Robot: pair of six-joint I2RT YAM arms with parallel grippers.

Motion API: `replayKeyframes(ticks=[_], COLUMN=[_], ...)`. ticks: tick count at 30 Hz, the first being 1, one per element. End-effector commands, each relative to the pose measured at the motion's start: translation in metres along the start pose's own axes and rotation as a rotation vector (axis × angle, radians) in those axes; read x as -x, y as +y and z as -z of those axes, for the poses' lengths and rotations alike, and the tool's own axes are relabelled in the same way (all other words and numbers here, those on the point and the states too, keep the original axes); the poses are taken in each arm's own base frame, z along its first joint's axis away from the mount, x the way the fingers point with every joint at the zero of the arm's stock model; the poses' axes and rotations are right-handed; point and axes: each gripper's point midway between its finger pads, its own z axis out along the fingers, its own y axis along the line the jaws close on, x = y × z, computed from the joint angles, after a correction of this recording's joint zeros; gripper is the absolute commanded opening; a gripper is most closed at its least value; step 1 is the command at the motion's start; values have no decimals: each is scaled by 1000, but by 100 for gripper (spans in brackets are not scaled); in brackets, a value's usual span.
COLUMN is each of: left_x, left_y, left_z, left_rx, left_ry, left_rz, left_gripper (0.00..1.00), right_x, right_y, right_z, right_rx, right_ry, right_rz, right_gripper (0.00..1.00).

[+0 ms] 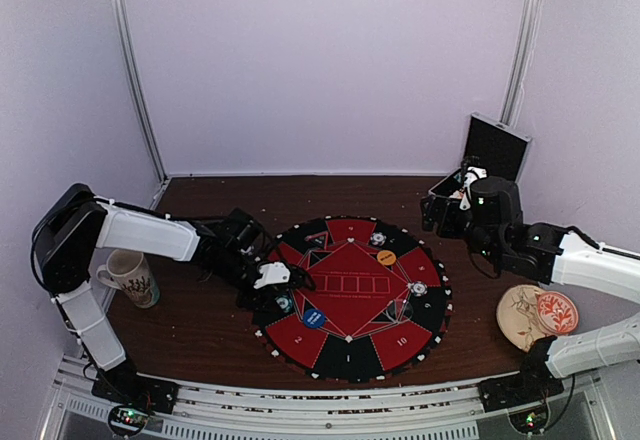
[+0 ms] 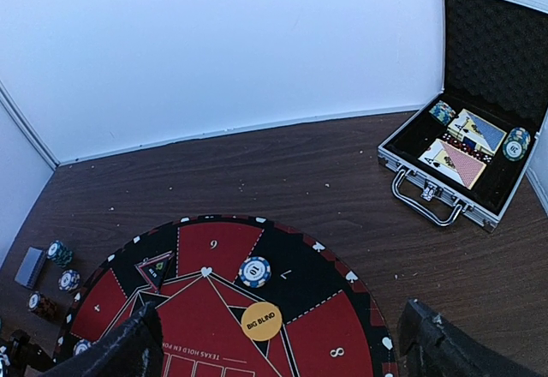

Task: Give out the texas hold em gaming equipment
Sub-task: Place the poker chips pile at the small blind area.

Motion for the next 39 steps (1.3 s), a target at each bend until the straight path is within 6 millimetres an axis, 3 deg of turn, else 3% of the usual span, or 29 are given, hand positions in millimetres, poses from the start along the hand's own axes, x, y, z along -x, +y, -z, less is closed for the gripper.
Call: replayKeyframes(ticks=[1,17,30,39], left_x=[9,6,6,6], left_y=[9,12,12,12], left_z=[-3,-10,-10,-10], left_rx=[23,33,34,35], left_ry=[-18,13,12,13], left_rz=[-10,4,3,6], left_gripper=[31,32,44,46], right_x=[6,5,5,5], right_y=[5,5,6,6], right_z=[1,0,0,0], right_rx=[14,15,20,19], right_ry=[-14,-9,-10,-8], right_rz=[0,4,3,6], right_gripper=[97,97,97,97])
